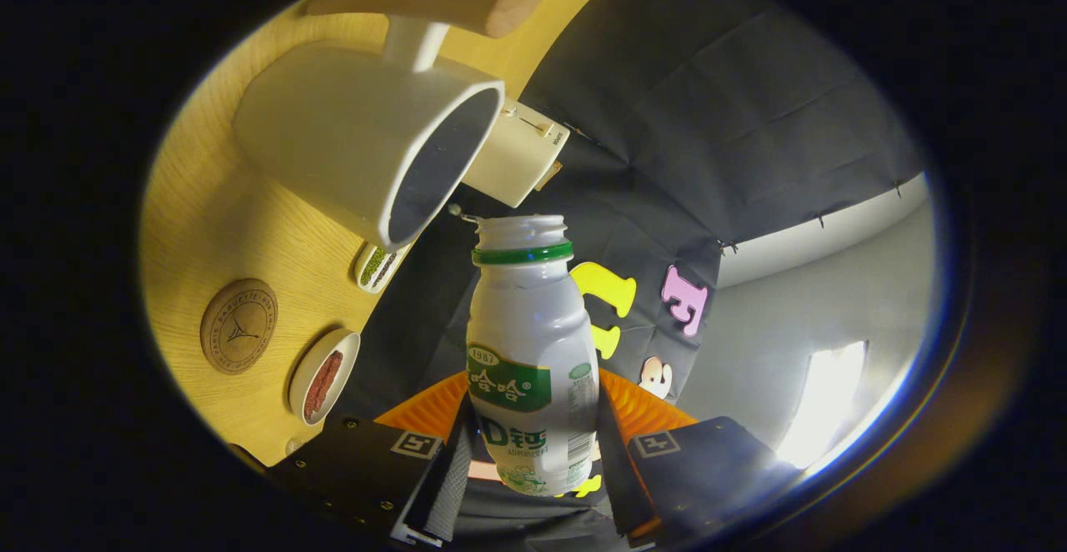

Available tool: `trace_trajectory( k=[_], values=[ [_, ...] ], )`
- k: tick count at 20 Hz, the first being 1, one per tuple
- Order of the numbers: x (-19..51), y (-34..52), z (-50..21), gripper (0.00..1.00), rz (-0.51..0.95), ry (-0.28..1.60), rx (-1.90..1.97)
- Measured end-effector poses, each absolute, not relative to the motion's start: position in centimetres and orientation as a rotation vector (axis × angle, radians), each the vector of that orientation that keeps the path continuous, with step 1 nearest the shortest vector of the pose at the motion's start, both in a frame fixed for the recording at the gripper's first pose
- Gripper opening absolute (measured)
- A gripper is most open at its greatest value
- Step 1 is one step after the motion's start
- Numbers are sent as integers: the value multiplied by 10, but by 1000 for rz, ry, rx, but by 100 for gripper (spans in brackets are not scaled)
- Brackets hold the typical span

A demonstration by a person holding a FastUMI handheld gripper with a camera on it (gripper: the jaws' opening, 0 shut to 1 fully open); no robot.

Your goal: Take the bottle from table, then pour the juice into the cup, finally place the bottle on the coaster

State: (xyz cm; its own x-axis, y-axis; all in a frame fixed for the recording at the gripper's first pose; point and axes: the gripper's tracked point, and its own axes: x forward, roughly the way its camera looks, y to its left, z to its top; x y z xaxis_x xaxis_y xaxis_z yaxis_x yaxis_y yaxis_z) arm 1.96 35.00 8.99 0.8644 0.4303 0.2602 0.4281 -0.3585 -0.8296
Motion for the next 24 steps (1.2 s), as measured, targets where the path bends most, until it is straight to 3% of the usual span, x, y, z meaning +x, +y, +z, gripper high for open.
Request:
trace_trajectory(
  k=[11,17,24],
  values=[
    [14,356,81,68,-20,-684,-2038],
    [29,331,76,68,7,-523,-1837],
    [39,317,52,69,153,-310,-1447]
  ],
)
